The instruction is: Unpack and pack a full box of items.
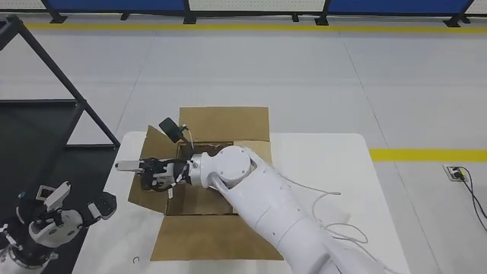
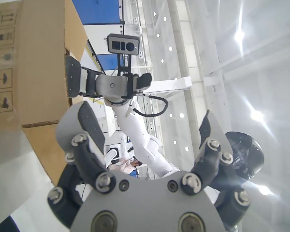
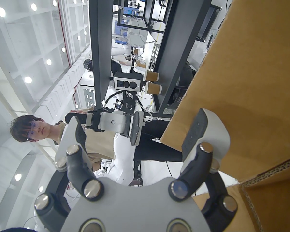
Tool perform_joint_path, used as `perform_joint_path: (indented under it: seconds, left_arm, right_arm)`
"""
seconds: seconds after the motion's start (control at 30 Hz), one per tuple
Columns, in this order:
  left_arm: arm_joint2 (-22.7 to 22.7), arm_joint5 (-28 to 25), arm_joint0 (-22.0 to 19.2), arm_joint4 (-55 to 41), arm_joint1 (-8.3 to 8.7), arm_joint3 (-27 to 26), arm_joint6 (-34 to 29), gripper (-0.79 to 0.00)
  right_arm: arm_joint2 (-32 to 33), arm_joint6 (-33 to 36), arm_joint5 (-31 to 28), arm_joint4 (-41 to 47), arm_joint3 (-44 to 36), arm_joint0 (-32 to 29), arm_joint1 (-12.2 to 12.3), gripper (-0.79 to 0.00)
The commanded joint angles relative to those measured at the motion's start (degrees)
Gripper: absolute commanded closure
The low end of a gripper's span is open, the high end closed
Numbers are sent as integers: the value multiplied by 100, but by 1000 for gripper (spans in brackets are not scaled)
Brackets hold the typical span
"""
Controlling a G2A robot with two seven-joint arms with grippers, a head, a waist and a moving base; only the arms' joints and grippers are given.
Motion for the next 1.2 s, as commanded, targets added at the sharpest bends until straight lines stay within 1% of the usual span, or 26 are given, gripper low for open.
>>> perform_joint_path:
  seconds: [0.0,0.17,0.27,0.33,0.43,0.67,0.8,1.0,1.17]
  left_arm:
    - [110,-29,44,97,-6,-53,16,-785]
    - [375,-11,32,239,-22,-160,226,-785]
    - [599,-125,83,461,-43,-339,460,-785]
    - [688,-299,128,731,-58,-419,719,-785]
    - [837,-368,163,877,-78,-483,963,-785]
    - [924,-608,224,1203,-112,-550,1513,-785]
    - [958,-627,187,1274,-125,-518,1732,-785]
    - [1034,-635,72,1234,-136,-490,1777,-785]
    - [961,-689,14,897,-148,-488,1715,-785]
  right_arm:
    - [33,-29,-49,27,57,38,-34,-785]
    - [145,-12,-237,92,239,108,-67,-785]
    - [214,-22,-270,141,281,132,-86,-785]
    - [249,-49,-287,149,317,143,-98,-785]
    - [307,-20,-348,162,375,147,-100,-785]
    - [413,-13,-474,88,444,162,-75,-785]
    - [476,28,-557,39,471,160,-41,-785]
    - [576,41,-629,-30,446,146,20,-785]
    - [653,1,-686,-94,403,93,70,-785]
